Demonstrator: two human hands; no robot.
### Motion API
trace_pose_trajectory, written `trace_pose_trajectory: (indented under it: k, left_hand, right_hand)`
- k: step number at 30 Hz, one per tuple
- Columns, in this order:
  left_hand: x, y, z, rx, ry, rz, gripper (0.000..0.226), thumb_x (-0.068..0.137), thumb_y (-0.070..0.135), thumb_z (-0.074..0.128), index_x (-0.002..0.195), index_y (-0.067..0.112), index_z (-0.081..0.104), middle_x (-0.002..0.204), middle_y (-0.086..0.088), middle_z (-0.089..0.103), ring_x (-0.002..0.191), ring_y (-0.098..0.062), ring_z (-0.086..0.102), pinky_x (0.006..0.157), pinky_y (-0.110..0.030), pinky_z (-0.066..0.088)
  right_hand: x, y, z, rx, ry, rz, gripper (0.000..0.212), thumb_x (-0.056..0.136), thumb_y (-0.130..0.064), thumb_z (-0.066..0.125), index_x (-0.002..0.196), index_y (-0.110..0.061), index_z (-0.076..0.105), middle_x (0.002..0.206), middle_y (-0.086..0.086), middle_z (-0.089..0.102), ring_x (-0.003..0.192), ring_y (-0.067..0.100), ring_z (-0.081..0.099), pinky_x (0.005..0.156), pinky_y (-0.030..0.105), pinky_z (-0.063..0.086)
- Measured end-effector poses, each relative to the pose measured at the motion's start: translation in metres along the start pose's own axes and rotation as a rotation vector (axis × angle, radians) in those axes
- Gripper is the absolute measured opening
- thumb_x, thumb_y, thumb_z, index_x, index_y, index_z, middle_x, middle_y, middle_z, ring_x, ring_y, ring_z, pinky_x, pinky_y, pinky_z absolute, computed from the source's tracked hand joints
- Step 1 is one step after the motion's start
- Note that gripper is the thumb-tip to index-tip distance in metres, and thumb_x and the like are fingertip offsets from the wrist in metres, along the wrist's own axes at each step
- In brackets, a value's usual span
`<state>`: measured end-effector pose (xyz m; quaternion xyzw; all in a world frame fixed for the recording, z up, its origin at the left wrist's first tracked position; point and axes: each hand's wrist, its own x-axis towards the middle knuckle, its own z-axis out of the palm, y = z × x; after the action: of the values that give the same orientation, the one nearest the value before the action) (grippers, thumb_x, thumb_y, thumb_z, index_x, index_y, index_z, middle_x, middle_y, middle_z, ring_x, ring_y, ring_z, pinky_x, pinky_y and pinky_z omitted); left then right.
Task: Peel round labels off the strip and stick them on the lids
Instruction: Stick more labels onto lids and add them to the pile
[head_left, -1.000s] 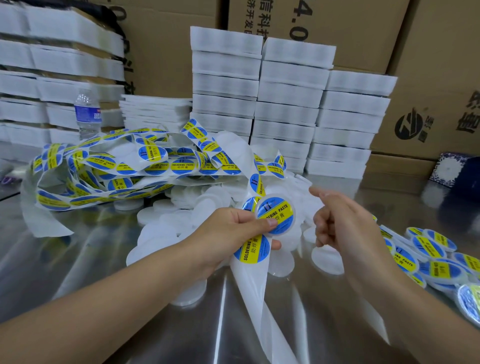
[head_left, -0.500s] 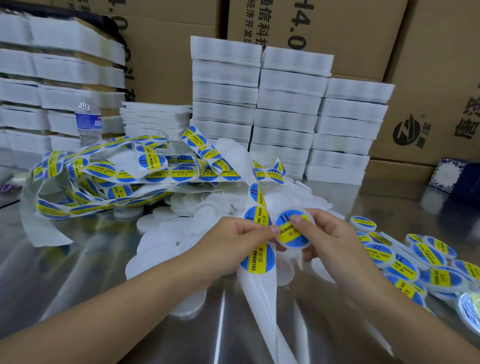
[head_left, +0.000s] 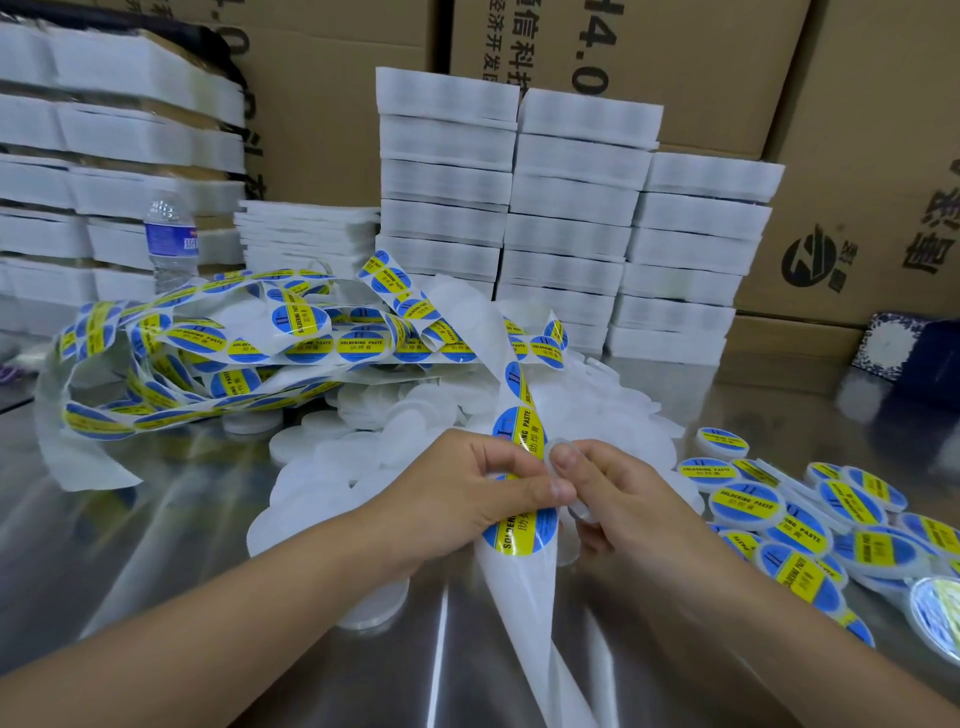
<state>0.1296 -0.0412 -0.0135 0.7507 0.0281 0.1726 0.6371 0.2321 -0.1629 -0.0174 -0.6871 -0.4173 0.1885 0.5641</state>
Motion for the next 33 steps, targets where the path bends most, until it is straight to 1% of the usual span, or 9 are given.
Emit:
trace_pose_trajectory:
  k: [3, 10, 12, 17, 22, 24, 27, 30, 33]
  left_hand:
    - [0.001, -0.003, 0.000, 0.012, 0.006, -0.008, 0.006, 0.065, 0.031, 0.075, 0.060, 0.027, 0.075, 0.061, 0.009, 0.069, 0.056, 0.001, 0.061, 0.057, -0.010, 0.046]
    - [0.000, -0.004, 0.001, 0.080, 0.009, 0.003, 0.012, 0.057, 0.044, 0.073, 0.059, 0.032, 0.074, 0.059, 0.014, 0.067, 0.057, 0.006, 0.058, 0.059, -0.007, 0.044]
    - [0.000, -0.003, 0.001, 0.081, 0.010, -0.008, 0.006, 0.064, 0.037, 0.076, 0.059, 0.033, 0.075, 0.060, 0.015, 0.068, 0.058, 0.007, 0.060, 0.059, -0.006, 0.044]
    - [0.001, -0.004, 0.000, 0.103, 0.012, -0.013, 0.020, 0.076, 0.023, 0.075, 0.059, 0.034, 0.074, 0.062, 0.017, 0.069, 0.060, 0.009, 0.061, 0.059, -0.004, 0.043]
    - [0.002, -0.006, 0.000, 0.113, 0.029, -0.009, 0.005, 0.078, 0.026, 0.075, 0.074, 0.027, 0.078, 0.079, 0.013, 0.074, 0.076, 0.002, 0.067, 0.071, -0.009, 0.049]
    - [0.003, -0.006, -0.002, 0.093, 0.049, -0.035, 0.008, 0.076, 0.027, 0.077, 0.084, 0.027, 0.078, 0.093, 0.008, 0.075, 0.088, -0.006, 0.070, 0.083, -0.017, 0.053]
    - [0.002, -0.004, -0.005, 0.019, -0.032, -0.063, 0.021, 0.078, 0.014, 0.076, 0.092, 0.030, 0.075, 0.098, 0.006, 0.075, 0.085, -0.007, 0.071, 0.078, -0.018, 0.055]
    - [0.000, -0.004, -0.006, 0.019, -0.118, -0.054, 0.038, 0.080, -0.003, 0.068, 0.105, 0.027, 0.068, 0.098, 0.008, 0.075, 0.082, -0.002, 0.068, 0.070, -0.012, 0.051]
    - [0.000, -0.006, -0.006, 0.048, -0.141, -0.026, 0.045, 0.073, 0.001, 0.069, 0.108, 0.030, 0.066, 0.100, 0.009, 0.074, 0.085, -0.003, 0.067, 0.072, -0.014, 0.050]
  right_hand:
    - [0.002, 0.003, 0.000, -0.029, 0.017, 0.002, 0.057, 0.054, -0.068, 0.055, 0.077, -0.016, 0.057, 0.047, -0.012, 0.048, 0.043, 0.004, 0.045, 0.048, 0.024, 0.037]
    - [0.003, 0.000, -0.006, -0.096, 0.068, 0.001, 0.051, 0.063, -0.063, 0.051, 0.064, -0.012, 0.045, 0.041, -0.005, 0.042, 0.034, 0.013, 0.039, 0.038, 0.017, 0.034]
    - [0.003, 0.000, -0.007, -0.102, 0.069, -0.004, 0.050, 0.068, -0.061, 0.049, 0.062, -0.012, 0.045, 0.042, -0.004, 0.042, 0.036, 0.014, 0.040, 0.039, 0.019, 0.036]
    - [0.002, 0.001, -0.009, -0.114, 0.098, -0.018, 0.046, 0.092, -0.046, 0.041, 0.059, -0.015, 0.045, 0.040, -0.005, 0.044, 0.035, 0.012, 0.040, 0.040, 0.020, 0.037]
    - [0.008, 0.002, -0.018, -0.194, 0.211, -0.048, 0.047, 0.097, -0.040, 0.039, 0.060, -0.012, 0.045, 0.041, -0.005, 0.045, 0.036, 0.012, 0.043, 0.040, 0.018, 0.036]
    - [0.013, 0.002, -0.031, -0.314, 0.315, -0.084, 0.049, 0.096, -0.042, 0.041, 0.060, -0.009, 0.046, 0.043, -0.005, 0.042, 0.040, 0.015, 0.041, 0.045, 0.025, 0.036]
    - [0.020, 0.003, -0.062, -0.707, 0.523, -0.120, 0.051, 0.093, -0.044, 0.046, 0.060, -0.006, 0.052, 0.047, 0.001, 0.046, 0.051, 0.023, 0.043, 0.052, 0.033, 0.032]
    - [0.022, 0.005, -0.094, -0.970, 0.681, -0.003, 0.052, 0.090, -0.052, 0.047, 0.061, -0.010, 0.060, 0.054, 0.007, 0.056, 0.060, 0.032, 0.051, 0.051, 0.032, 0.034]
    - [0.021, 0.009, -0.120, -1.094, 0.752, 0.175, 0.053, 0.090, -0.054, 0.047, 0.057, -0.014, 0.062, 0.058, 0.009, 0.059, 0.062, 0.032, 0.054, 0.052, 0.029, 0.035]
